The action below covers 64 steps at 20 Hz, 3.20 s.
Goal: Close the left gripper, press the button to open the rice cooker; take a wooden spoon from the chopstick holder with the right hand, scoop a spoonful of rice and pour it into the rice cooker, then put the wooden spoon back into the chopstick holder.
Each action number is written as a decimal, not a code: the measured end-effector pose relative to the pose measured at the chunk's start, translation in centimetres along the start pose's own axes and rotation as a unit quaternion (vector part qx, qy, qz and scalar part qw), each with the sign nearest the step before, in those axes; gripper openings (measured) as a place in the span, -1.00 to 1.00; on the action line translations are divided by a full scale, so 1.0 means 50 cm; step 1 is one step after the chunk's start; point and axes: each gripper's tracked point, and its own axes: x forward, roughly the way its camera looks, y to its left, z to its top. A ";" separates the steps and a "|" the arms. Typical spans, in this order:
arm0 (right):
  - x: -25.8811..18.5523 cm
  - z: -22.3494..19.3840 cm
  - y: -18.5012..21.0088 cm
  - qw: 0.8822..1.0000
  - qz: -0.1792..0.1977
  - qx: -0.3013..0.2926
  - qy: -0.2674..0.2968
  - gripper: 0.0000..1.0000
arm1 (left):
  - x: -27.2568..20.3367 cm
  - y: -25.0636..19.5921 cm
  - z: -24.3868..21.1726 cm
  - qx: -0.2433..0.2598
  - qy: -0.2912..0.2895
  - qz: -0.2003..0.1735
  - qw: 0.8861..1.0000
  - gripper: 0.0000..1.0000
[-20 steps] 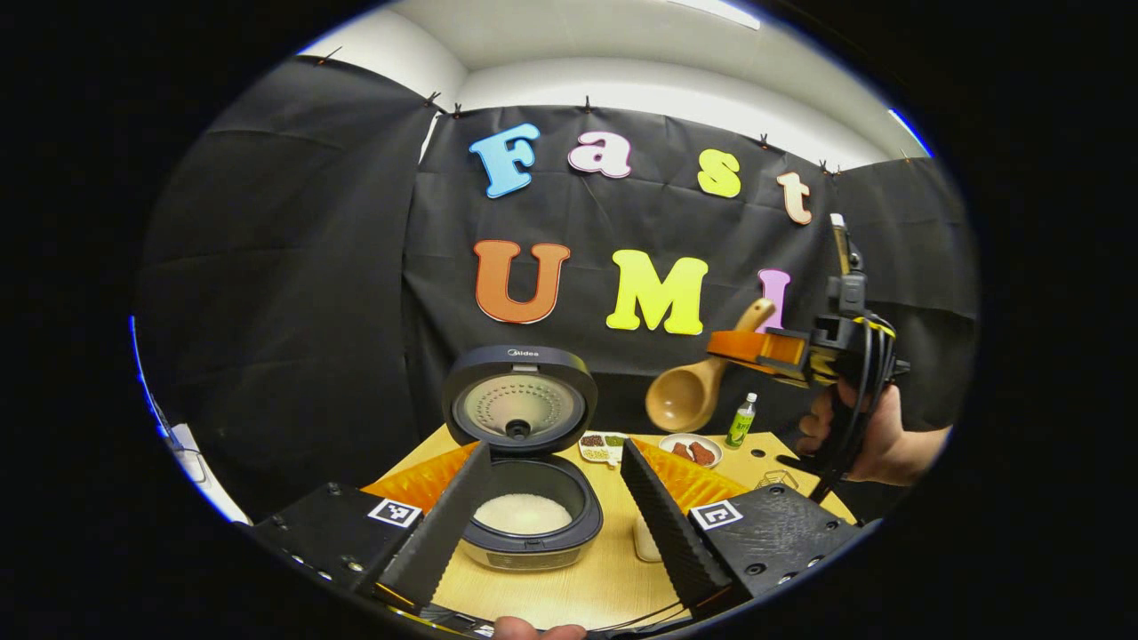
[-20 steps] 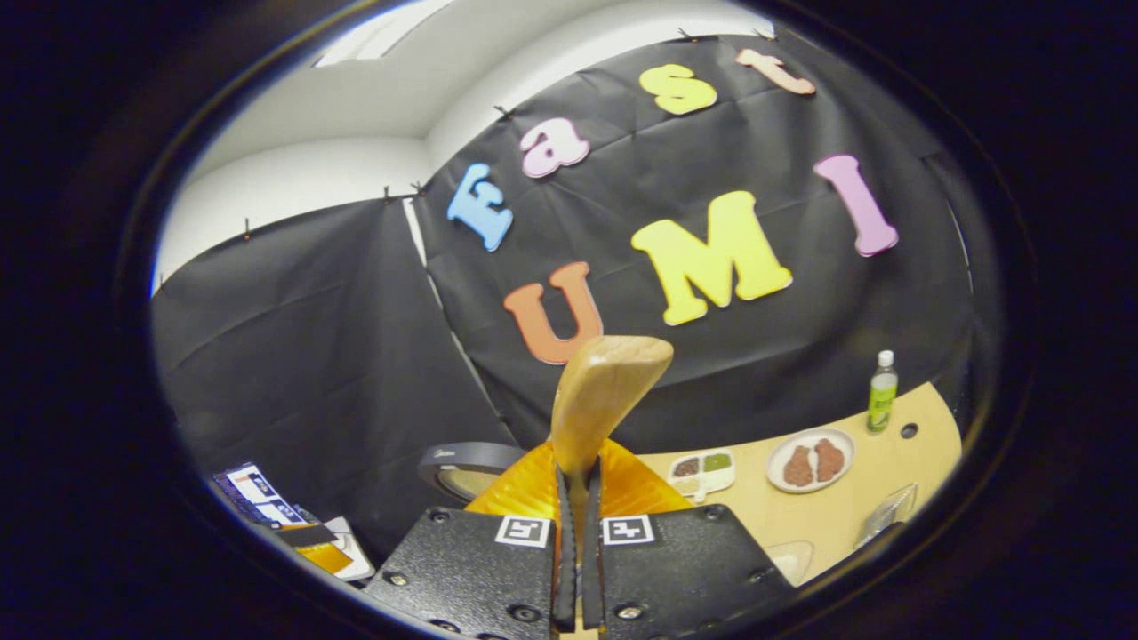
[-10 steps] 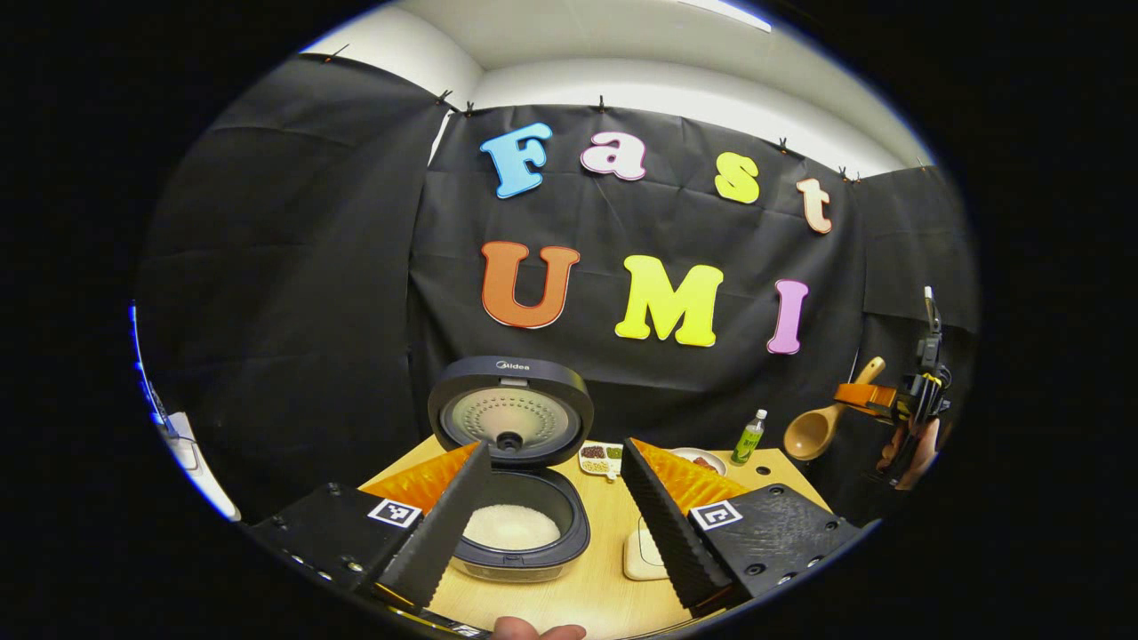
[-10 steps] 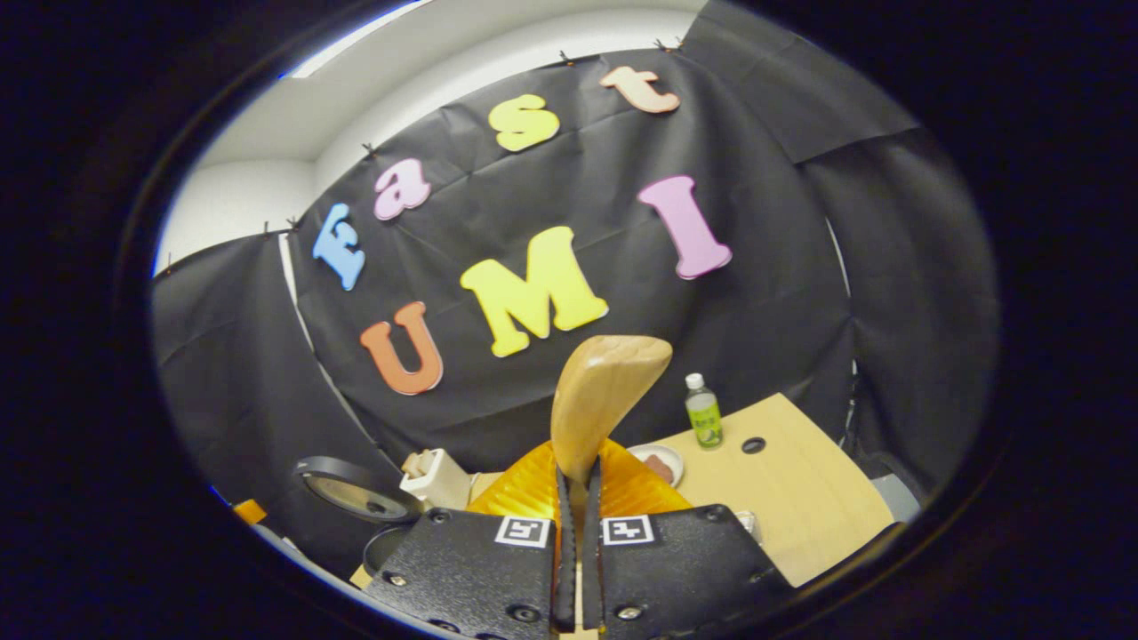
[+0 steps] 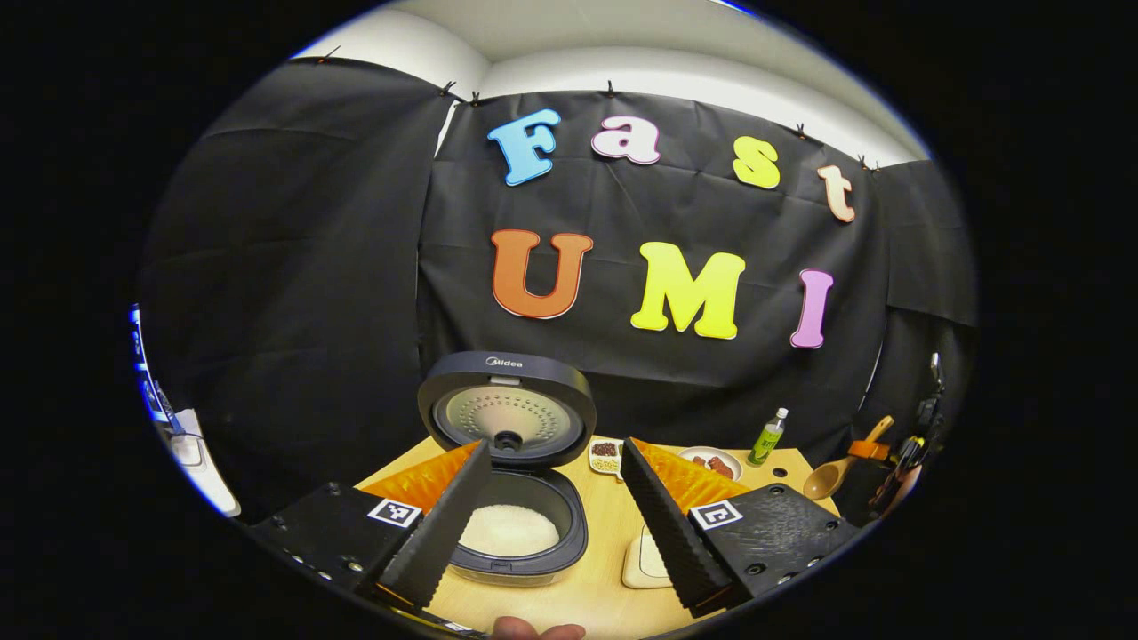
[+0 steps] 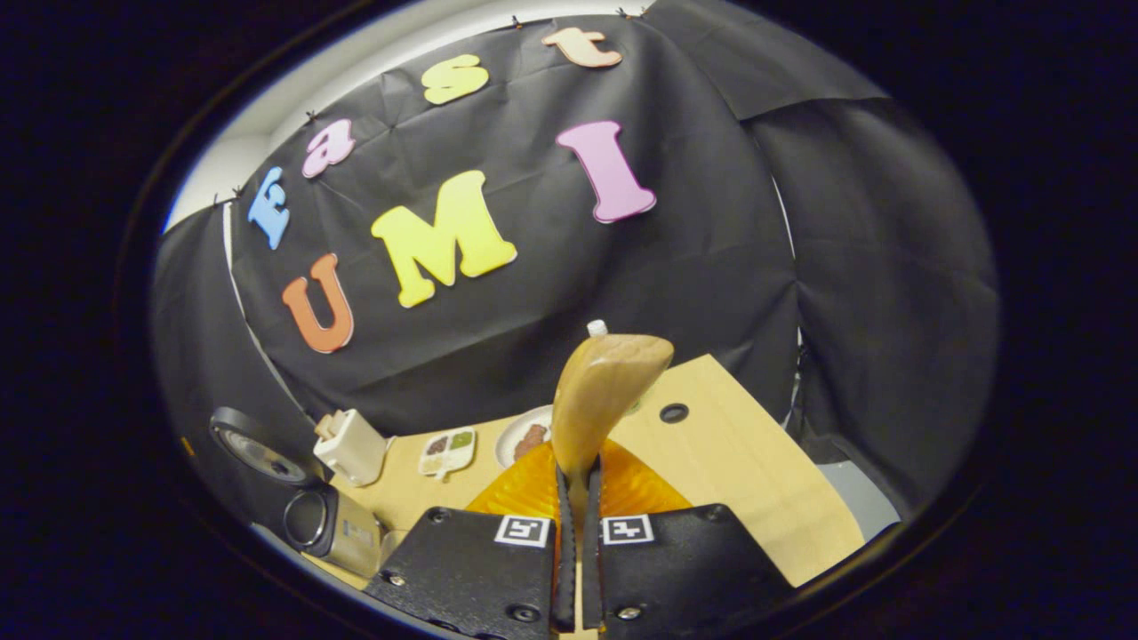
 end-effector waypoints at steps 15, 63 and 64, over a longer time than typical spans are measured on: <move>0.130 -0.175 -0.084 0.997 -0.024 0.028 0.063 -0.72 | 0.049 -0.011 0.047 0.013 -0.016 0.027 0.999 0.89; -0.290 0.090 0.230 0.981 0.047 -0.153 -0.109 1.00 | 0.112 0.103 -0.188 -0.007 0.299 0.008 0.954 0.94; -0.290 0.090 0.237 0.980 0.051 -0.161 -0.109 1.00 | 0.108 0.106 -0.202 -0.007 0.304 0.008 0.953 0.94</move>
